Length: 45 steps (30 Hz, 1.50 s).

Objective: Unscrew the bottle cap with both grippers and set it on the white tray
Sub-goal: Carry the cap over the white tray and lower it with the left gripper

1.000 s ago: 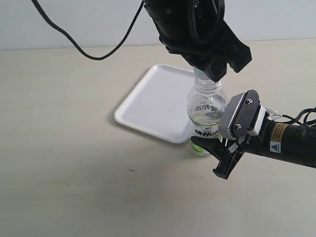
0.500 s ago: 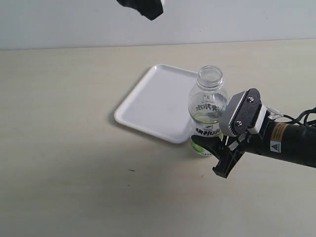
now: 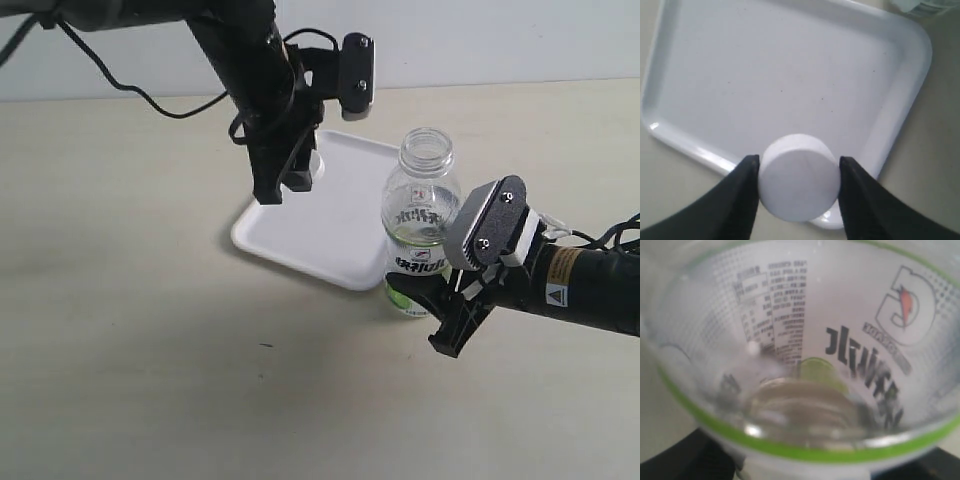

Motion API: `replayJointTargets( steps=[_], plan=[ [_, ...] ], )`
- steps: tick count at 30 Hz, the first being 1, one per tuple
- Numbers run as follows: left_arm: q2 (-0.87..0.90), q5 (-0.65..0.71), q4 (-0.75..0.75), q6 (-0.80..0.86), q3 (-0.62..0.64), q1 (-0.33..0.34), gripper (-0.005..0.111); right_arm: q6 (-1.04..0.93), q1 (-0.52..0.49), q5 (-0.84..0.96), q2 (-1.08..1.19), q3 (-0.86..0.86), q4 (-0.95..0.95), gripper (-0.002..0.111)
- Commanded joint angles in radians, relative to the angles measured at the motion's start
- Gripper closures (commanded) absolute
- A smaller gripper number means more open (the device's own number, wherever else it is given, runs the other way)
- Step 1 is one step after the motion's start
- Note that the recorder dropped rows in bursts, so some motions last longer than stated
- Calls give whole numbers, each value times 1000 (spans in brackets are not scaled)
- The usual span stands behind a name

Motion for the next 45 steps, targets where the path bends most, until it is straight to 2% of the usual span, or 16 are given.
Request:
replayJointTargets(
  steps=[1, 9, 21, 29, 40, 42, 45],
  plan=[
    [64, -2, -54, 18, -65, 18, 107, 2, -1, 62, 1, 1, -33, 108],
    [153, 28, -209, 82, -193, 50, 107, 3, -1, 68, 1, 1, -33, 108],
    [285, 28, -226, 95, -303, 74, 107, 9, -1, 83, 1, 1, -33, 108],
    [340, -69, -231, 93, -311, 76, 107, 9, -1, 83, 1, 1, -33, 108],
    [370, -83, -226, 31, -311, 76, 106, 9, -1, 83, 1, 1, -33, 108],
    [371, -83, -226, 29, -311, 76, 97, 9, -1, 83, 1, 1, -33, 108],
    [371, -83, -226, 8, -311, 76, 72, 9, -1, 83, 1, 1, -33, 108]
  ],
)
